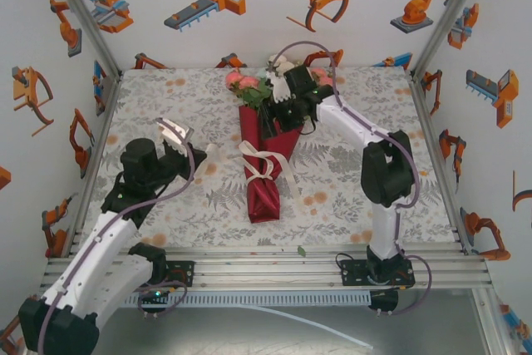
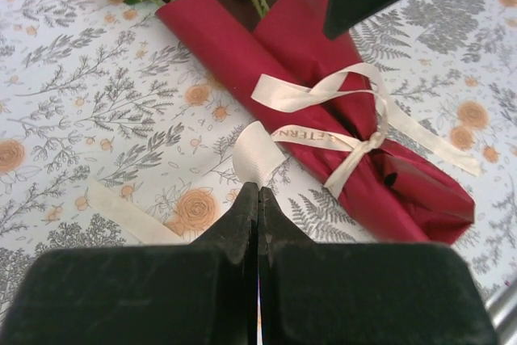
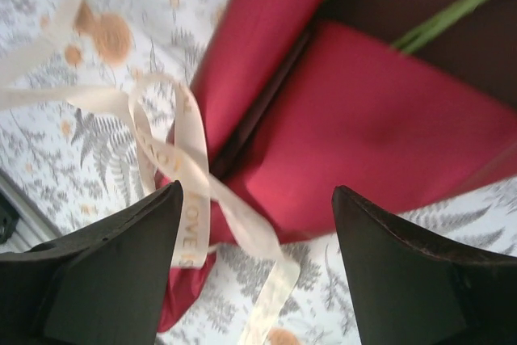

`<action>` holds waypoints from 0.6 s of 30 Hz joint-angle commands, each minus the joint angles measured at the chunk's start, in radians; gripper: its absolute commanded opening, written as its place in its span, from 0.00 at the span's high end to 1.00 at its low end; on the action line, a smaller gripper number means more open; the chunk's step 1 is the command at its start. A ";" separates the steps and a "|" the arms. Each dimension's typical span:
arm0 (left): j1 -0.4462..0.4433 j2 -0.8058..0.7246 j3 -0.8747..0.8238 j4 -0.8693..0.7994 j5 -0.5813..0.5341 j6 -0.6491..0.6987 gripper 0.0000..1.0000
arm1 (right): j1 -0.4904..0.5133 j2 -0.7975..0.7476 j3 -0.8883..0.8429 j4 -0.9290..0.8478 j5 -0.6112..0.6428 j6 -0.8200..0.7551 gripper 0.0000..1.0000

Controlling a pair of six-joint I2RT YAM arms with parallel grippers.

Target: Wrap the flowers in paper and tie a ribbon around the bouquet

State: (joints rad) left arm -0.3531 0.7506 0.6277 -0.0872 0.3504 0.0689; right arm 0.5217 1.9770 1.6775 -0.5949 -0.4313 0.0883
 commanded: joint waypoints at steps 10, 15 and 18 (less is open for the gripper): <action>-0.178 0.143 0.301 -0.189 0.264 0.130 1.00 | -0.024 -0.251 -0.163 0.023 0.152 0.081 0.30; -0.204 0.443 0.333 0.147 0.245 0.113 1.00 | -0.106 -0.343 -0.283 0.131 0.201 0.218 0.30; -0.221 0.623 0.445 0.143 0.236 0.169 1.00 | -0.124 -0.388 -0.335 0.148 0.229 0.225 0.30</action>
State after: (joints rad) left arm -0.5613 1.2812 1.0054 -0.0288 0.5884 0.1726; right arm 0.4015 1.6310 1.3735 -0.4961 -0.2527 0.2539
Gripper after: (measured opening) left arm 0.007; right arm 0.699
